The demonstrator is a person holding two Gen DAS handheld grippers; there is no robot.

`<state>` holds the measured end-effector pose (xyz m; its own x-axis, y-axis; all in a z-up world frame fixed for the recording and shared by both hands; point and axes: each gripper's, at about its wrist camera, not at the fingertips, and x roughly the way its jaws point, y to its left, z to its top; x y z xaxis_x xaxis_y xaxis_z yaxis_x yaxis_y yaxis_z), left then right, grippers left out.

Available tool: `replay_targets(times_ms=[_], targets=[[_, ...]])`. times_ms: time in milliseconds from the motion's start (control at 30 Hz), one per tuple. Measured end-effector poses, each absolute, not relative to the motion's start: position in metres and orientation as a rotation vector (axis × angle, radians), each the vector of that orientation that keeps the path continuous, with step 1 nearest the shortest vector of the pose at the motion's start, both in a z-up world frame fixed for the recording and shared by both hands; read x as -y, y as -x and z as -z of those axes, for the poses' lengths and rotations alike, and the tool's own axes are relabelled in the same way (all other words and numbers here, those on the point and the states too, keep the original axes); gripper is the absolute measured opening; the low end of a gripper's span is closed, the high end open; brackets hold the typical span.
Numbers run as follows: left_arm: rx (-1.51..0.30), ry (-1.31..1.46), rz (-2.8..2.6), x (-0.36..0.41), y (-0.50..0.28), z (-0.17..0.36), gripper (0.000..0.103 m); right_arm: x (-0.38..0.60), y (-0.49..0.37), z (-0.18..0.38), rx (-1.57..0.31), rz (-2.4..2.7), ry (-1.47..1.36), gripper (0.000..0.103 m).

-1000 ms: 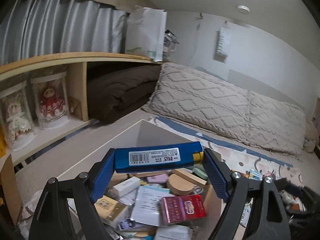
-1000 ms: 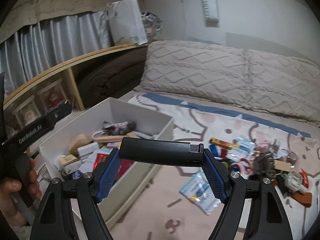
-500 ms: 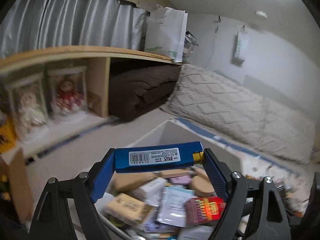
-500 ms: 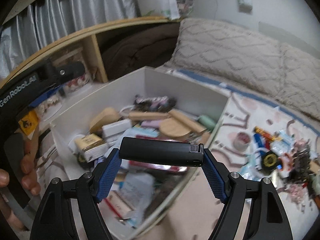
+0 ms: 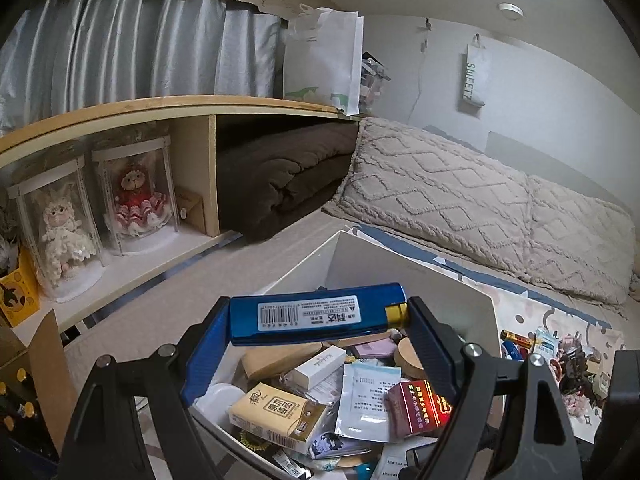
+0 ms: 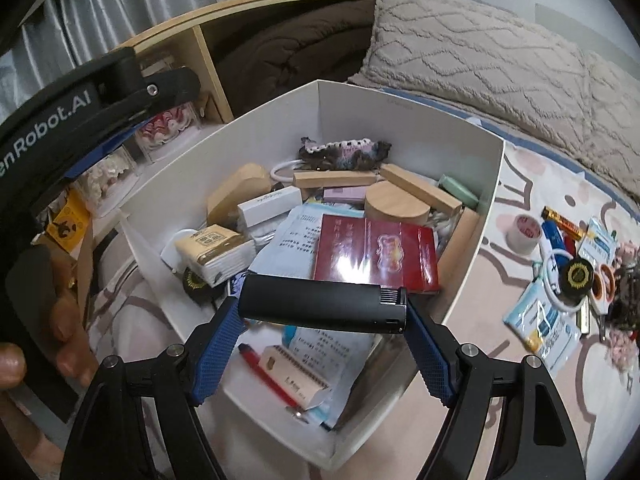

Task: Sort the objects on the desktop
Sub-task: 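Open the right tool to drop the black handle into the shoe box, then lower the blue lighter into the shoe box and open the left tool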

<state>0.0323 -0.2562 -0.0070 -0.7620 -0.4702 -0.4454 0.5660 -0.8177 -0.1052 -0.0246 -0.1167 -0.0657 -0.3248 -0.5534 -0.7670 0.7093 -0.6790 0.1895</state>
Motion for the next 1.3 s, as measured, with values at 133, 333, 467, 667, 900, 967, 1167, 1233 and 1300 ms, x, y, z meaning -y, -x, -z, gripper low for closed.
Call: replay_targets(times_ms=[133,333,467,667,900,967,1167,1233,1300], targets=[[-0.312,-0.560,2.502,0.256,-0.033,0.008,0.085,0.117,0.019,0.064,-0.226,2.060,-1.114,0.081],[-0.300,-0.567,2.491,0.256,-0.036,0.008,0.085,0.113,0.021,0.063,-0.166,2.045,-1.143,0.081],[-0.277,-0.575,2.488,0.255,-0.040,0.008,0.085,0.110,0.020,0.057,-0.155,2.059,-1.130,0.081],[-0.236,-0.607,2.516,0.248,-0.040,0.010,0.085,0.105,0.016,0.056,-0.160,2.062,-1.117,0.081],[-0.247,-0.658,2.562,0.242,-0.039,0.015,0.085,0.095,0.009,0.051,-0.212,2.104,-1.064,0.081],[-0.239,-0.666,2.570,0.240,-0.039,0.016,0.085,0.090,0.009,0.051,-0.226,2.115,-1.060,0.081],[-0.197,-0.708,2.606,0.230,-0.038,0.018,0.085,0.072,0.010,0.051,-0.219,2.133,-1.063,0.081],[-0.162,-0.737,2.620,0.223,-0.035,0.020,0.085,0.066,0.010,0.051,-0.216,2.142,-1.062,0.081],[-0.131,-0.768,2.637,0.217,-0.032,0.022,0.085,0.059,0.011,0.051,-0.207,2.146,-1.065,0.081]])
